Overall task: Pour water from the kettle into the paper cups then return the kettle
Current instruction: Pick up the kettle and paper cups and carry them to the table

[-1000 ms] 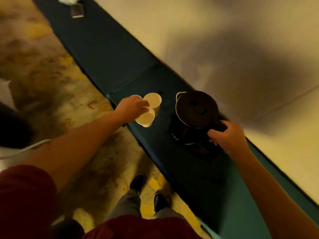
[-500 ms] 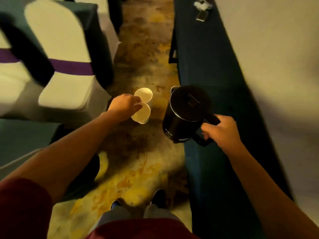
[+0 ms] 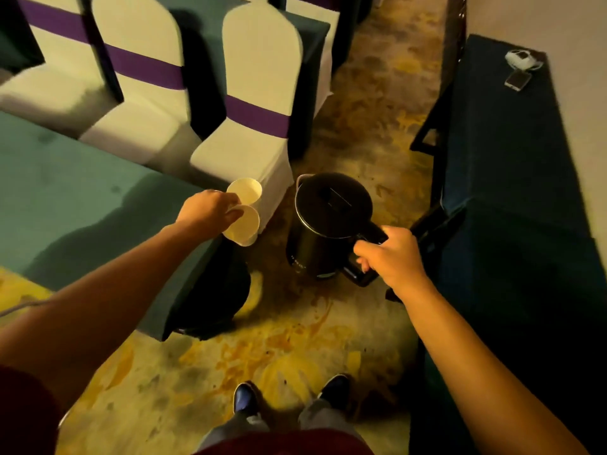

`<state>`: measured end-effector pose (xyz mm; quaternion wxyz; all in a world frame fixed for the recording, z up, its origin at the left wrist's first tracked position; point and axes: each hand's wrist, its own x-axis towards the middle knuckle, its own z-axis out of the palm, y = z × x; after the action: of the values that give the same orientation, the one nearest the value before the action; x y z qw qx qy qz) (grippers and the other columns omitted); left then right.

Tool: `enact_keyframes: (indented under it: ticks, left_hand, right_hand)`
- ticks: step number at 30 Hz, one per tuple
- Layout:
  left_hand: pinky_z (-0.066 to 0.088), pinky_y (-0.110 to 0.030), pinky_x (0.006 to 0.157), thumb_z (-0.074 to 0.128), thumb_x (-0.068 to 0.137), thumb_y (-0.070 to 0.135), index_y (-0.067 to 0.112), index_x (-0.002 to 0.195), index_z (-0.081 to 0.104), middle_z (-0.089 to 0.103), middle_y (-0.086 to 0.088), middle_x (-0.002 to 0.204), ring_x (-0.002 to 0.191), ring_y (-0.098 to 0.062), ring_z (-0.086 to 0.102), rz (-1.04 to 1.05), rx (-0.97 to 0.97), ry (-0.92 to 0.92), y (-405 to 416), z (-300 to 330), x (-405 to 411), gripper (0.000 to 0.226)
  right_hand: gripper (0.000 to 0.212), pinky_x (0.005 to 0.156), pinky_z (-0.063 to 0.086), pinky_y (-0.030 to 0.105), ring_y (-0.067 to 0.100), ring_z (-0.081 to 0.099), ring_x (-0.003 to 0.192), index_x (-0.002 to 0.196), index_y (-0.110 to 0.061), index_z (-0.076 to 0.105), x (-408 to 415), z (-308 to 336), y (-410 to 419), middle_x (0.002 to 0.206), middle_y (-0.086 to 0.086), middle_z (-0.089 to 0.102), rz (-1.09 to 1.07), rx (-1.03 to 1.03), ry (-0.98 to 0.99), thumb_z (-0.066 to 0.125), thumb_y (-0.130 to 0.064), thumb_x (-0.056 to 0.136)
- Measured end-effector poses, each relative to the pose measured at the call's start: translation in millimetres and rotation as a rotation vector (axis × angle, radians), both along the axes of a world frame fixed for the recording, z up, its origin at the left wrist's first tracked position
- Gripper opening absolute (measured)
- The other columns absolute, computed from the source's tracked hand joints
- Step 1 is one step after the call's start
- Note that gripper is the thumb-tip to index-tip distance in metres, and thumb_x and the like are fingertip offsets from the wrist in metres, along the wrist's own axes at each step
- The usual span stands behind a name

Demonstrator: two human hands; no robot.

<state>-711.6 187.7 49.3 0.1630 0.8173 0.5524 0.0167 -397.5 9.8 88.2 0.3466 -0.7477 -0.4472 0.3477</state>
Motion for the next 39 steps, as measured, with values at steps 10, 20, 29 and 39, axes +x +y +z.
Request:
enact_keyframes:
  ticks: [10,20,29,39]
  left_hand:
    - [0.046,-0.031,0.063,0.061,0.098,0.036,0.011,0.119,0.069,0.074,-0.014,0.104,0.078,-0.026,0.065,0.111,0.054,-0.010,8,-8,-138,0.034]
    - [0.042,-0.030,0.063,0.061,0.097,0.038,0.013,0.116,0.069,0.073,-0.012,0.103,0.079,-0.025,0.065,0.292,0.036,0.068,25,-35,-213,0.032]
    - [0.044,-0.030,0.063,0.061,0.097,0.038,0.015,0.119,0.069,0.074,-0.012,0.104,0.084,-0.027,0.069,0.271,-0.022,0.096,51,-75,-265,0.033]
    - [0.045,-0.030,0.060,0.063,0.095,0.038,0.018,0.109,0.071,0.072,-0.012,0.101,0.083,-0.028,0.068,0.061,-0.012,0.048,90,-124,-331,0.026]
  right_hand:
    - [0.012,0.054,0.061,0.041,0.016,0.068,0.045,0.064,-0.029,0.071,-132,-10,52,0.044,0.001,0.066,0.092,-0.004,-0.001,0.070,-0.039,0.057]
    - [0.027,0.044,0.050,0.028,0.014,0.064,0.042,0.063,-0.018,0.068,-202,-32,129,0.046,0.001,0.065,0.227,-0.024,0.054,0.065,-0.043,0.053]
    - [0.028,0.035,0.038,0.015,0.004,0.055,0.036,0.057,-0.009,0.063,-254,-52,165,0.044,-0.002,0.063,0.205,-0.090,0.033,0.067,-0.036,0.058]
    - [0.016,0.039,0.044,0.015,0.005,0.063,0.044,0.063,-0.018,0.067,-351,-85,159,0.045,-0.008,0.065,-0.073,-0.159,0.030,0.068,-0.034,0.064]
